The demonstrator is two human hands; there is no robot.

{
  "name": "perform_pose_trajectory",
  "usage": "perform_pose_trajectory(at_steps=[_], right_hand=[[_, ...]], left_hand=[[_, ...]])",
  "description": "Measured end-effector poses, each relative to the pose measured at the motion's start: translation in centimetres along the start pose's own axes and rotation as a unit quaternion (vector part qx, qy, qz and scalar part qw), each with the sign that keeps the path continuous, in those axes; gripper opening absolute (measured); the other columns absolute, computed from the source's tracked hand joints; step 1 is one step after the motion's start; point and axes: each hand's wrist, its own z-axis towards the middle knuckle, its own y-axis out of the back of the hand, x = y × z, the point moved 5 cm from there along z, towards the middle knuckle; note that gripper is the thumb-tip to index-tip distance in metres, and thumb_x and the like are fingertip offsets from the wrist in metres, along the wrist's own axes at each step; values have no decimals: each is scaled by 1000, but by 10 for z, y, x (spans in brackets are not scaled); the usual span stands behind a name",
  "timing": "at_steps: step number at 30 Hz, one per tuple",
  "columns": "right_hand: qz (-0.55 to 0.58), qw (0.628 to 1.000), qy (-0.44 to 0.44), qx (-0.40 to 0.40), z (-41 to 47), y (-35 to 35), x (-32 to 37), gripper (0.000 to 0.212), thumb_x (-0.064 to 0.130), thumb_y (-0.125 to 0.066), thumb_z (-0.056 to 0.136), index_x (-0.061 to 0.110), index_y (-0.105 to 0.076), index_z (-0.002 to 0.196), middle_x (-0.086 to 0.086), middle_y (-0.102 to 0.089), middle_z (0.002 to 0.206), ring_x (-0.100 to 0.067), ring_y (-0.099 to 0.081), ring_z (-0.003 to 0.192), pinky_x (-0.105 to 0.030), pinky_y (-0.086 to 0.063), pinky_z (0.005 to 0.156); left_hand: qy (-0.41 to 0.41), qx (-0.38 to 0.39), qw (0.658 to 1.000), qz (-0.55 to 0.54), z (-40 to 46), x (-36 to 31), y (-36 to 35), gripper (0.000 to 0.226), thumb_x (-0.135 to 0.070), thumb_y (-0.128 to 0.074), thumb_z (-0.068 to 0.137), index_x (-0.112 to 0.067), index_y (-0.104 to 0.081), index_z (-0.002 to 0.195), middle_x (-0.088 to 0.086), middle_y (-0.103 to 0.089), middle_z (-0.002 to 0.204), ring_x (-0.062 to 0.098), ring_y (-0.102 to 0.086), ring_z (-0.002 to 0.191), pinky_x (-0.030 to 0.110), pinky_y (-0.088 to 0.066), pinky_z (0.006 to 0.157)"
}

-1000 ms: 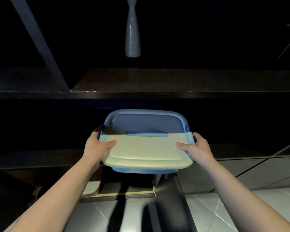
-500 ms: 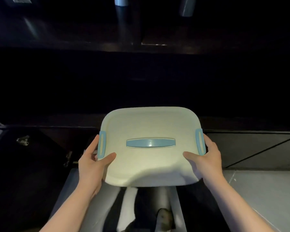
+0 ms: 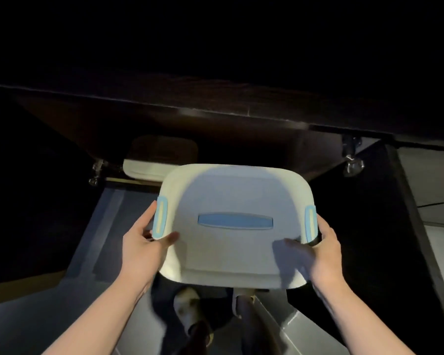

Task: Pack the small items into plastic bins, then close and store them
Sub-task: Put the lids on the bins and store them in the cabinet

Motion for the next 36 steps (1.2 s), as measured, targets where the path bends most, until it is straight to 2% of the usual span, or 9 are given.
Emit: perform_pose_trajectory(at_steps=[3, 5, 9, 11, 15, 26, 30, 32, 36], right_hand=[[-83, 997, -9, -4, 33, -17, -49, 63, 0, -81, 63, 50, -58, 95, 6, -64, 102, -12, -61, 93, -33, -52, 76], [-86, 996, -23, -16, 53, -28, -83, 69, 4, -83, 64, 47, -51, 106, 18, -59, 107, -1, -57, 98, -23, -46, 78], [-111, 993, -17, -23, 101, -49, -146, 72, -2, -80, 70, 20, -44, 130, 20, -51, 104, 18, -56, 83, 1, -40, 67], [-136, 990, -23, -24, 130, -57, -171, 72, -3, -78, 72, 13, -42, 133, 16, -54, 105, 11, -60, 87, -3, -42, 72], [-162, 986, -45, -12, 194, -84, -215, 76, 2, -74, 78, 10, -34, 142, -6, -54, 131, -23, -52, 120, -37, -40, 105], [-161, 984, -57, -56, 327, -113, -245, 86, 8, -74, 80, 19, -23, 149, -6, -47, 143, -27, -46, 130, -40, -34, 112], [-161, 985, -46, -48, 351, -122, -248, 66, 8, -80, 74, 13, -41, 127, -1, -56, 119, -24, -55, 114, -29, -42, 92], [-169, 985, -31, -30, 366, -123, -238, 62, 13, -79, 77, 10, -44, 128, -2, -59, 115, -24, -57, 112, -30, -44, 95], [-399, 915, 45, -25, 367, -136, -216, 54, 35, -66, 88, 12, -48, 134, -20, -47, 134, -38, -43, 126, -44, -36, 107]], left_hand=[[25, 6, 1000, 17, 35, 46, -23, 84, 6, -78, 67, -48, -53, 127, -24, -65, 107, 5, -63, 89, 19, -50, 75], [40, 7, 999, 19, 55, 74, -38, 85, 10, -75, 66, -45, -54, 127, -19, -68, 106, 2, -64, 87, 18, -50, 76], [69, 10, 997, 10, 97, 123, -68, 86, 17, -71, 64, -31, -53, 133, -14, -68, 111, 7, -65, 92, 31, -52, 86], [78, 19, 997, 21, 123, 141, -86, 88, 19, -71, 63, -20, -47, 139, -5, -63, 123, 16, -63, 101, 36, -50, 93], [68, 35, 993, 94, 186, 175, -127, 89, 17, -71, 62, -11, -42, 141, 7, -53, 136, 25, -52, 119, 29, -43, 98], [-26, 66, 963, 259, 316, 205, -202, 95, -12, -75, 77, -17, -15, 151, 10, -35, 149, 27, -36, 135, 33, -30, 109], [-79, 47, 952, 292, 340, 206, -216, 85, -15, -71, 82, -10, -20, 149, 12, -34, 151, 27, -32, 137, 30, -25, 110], [-119, 32, 945, 302, 349, 197, -218, 74, -21, -69, 84, -8, -32, 146, 12, -41, 146, 27, -38, 134, 30, -29, 108], [-187, 5, 900, 394, 345, 179, -228, 58, -29, -60, 90, -12, -40, 141, 13, -42, 145, 31, -34, 134, 39, -28, 108]])
